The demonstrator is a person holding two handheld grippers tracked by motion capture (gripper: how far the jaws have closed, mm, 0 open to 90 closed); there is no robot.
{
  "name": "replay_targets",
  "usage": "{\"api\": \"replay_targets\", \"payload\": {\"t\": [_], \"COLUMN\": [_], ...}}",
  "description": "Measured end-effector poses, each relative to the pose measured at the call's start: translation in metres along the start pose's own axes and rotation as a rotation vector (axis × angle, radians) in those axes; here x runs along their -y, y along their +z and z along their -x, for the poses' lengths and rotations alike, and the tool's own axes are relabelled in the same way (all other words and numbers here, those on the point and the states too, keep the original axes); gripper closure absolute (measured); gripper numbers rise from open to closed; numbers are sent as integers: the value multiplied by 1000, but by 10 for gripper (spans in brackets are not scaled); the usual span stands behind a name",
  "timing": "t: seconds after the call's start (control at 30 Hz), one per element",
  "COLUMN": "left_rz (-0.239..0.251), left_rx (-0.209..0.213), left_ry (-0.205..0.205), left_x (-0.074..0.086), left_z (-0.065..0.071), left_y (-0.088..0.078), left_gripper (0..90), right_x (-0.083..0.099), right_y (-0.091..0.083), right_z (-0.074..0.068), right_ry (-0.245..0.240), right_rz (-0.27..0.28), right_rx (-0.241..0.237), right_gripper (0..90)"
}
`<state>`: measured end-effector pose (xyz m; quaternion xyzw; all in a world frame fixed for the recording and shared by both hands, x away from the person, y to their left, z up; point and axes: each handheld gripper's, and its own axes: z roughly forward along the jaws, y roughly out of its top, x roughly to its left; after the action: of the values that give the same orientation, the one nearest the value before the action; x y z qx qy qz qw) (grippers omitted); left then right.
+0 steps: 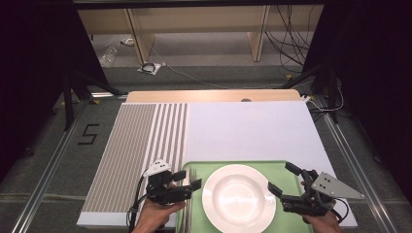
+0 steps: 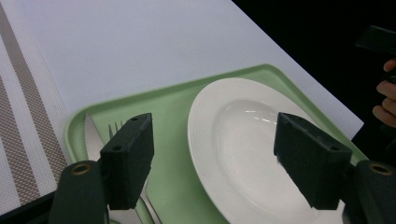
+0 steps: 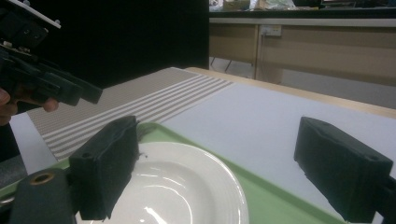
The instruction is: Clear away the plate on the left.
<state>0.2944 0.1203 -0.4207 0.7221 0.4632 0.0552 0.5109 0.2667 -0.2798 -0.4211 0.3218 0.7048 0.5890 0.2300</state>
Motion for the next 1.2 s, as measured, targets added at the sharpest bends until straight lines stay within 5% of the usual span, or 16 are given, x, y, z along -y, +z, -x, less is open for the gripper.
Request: {"api": "replay_targets", "payload": {"t": [0.63,1.2], "left_rz": [79,152], "left_rx": [-3,-16], "left_ry": [114,161], "left_x": [-1,2], "left_z": [-3,-12], "left_y": [-13,-26], "left_gripper": [269,253], "right_x": [0,0], "right_y": [0,0], "right_z": [0,0], "right_ry": [2,0], "right_rz": [1,-3], "right_rx": [0,2], "right_gripper": [147,147]}}
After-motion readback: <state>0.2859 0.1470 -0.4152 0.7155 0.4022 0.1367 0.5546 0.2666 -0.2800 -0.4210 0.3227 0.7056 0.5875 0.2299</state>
